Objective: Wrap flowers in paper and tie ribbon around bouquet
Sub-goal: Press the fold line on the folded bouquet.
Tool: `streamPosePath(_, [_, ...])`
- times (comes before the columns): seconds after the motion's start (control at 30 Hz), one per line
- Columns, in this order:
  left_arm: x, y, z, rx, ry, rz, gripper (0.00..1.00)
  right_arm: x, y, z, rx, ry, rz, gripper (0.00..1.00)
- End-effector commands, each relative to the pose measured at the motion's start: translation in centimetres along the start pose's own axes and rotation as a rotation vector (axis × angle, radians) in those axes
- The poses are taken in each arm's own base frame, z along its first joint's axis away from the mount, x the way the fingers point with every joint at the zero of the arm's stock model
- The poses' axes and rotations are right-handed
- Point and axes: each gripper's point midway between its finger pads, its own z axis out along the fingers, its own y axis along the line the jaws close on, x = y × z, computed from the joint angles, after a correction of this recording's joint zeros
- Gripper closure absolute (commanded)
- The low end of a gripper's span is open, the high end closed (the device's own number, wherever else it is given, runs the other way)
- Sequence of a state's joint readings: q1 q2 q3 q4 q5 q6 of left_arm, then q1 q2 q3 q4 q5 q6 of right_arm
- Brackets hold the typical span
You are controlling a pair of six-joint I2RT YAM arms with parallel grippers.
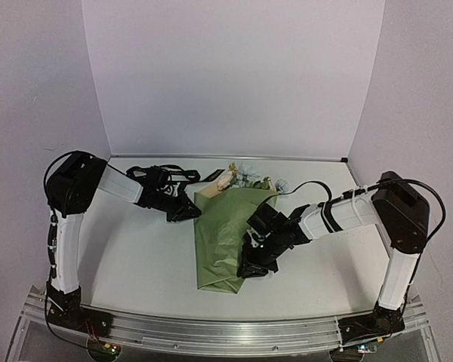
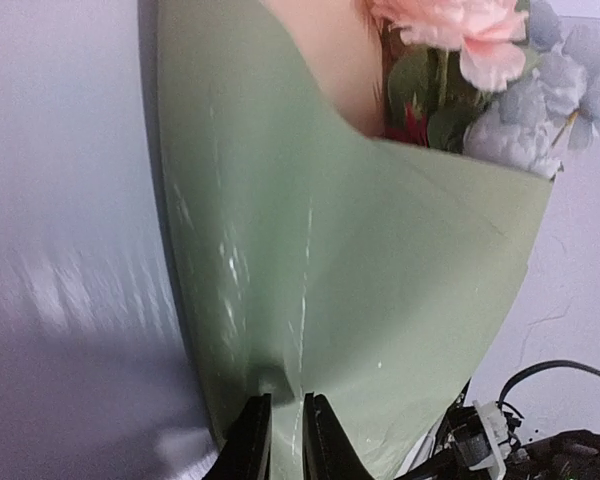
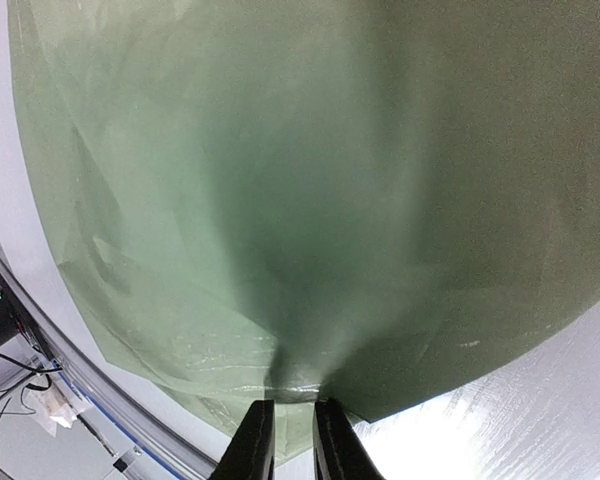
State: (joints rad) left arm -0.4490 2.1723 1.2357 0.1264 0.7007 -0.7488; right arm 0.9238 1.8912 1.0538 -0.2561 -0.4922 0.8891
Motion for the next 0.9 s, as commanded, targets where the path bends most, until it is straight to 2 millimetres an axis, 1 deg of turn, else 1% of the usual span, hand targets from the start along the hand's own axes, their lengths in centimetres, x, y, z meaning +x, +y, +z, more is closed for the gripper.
streamPosePath(0.0, [-3.2,2.7,0.0,-0.044,-0.009,-0.033,0.86,0.2,0.0,-0.4,0.015,0.016,-0.003,0.85])
streamPosePath(0.1, [-5.5,3.1,0.0,-0.026,-0.021,-0.025,0.86,0.2,0.1,-0.4,0.013,0.019,0.001,0.85])
streamPosePath(0.13, [-5.9,3.5,0.1,-0.026,-0.016,-0.027,0.86,0.2,0.1,-0.4,0.013,0.019,0.002,0.85])
streamPosePath(0.2, [-7.6,3.4,0.0,-0.02,-0.027,-0.011,0.86,0.2,0.2,-0.5,0.011,0.018,0.003,0.85])
streamPosePath(0.3, [-9.4,2.9,-0.4,-0.007,-0.041,0.015,0.86,0.2,0.0,-0.6,0.013,0.017,0.006,0.85])
streamPosePath(0.4, [-11.1,1.5,-1.2,0.007,-0.058,0.057,0.85,0.2,0.1,-0.8,0.013,0.014,0.006,0.85])
streamPosePath(0.47, [-11.7,0.1,-1.9,0.015,-0.067,0.098,0.84,0.0,0.3,-1.0,0.007,0.009,0.008,0.85])
streamPosePath(0.53, [-12.2,-1.7,-3.2,0.026,-0.091,0.136,0.82,-0.2,0.9,-1.6,-0.001,0.003,0.001,0.85])
streamPosePath(0.67, [-12.3,-3.9,-5.6,0.007,-0.139,0.196,0.76,-0.7,2.5,-3.2,-0.025,-0.013,-0.017,0.84])
streamPosePath(0.77, [-12.4,-4.2,-7.5,-0.07,-0.191,0.225,0.73,-1.2,3.8,-4.7,-0.05,-0.03,-0.032,0.8])
streamPosePath(0.87, [-11.9,-4.2,-8.6,-0.11,-0.213,0.228,0.73,-1.5,4.8,-6.3,-0.068,-0.05,-0.052,0.75])
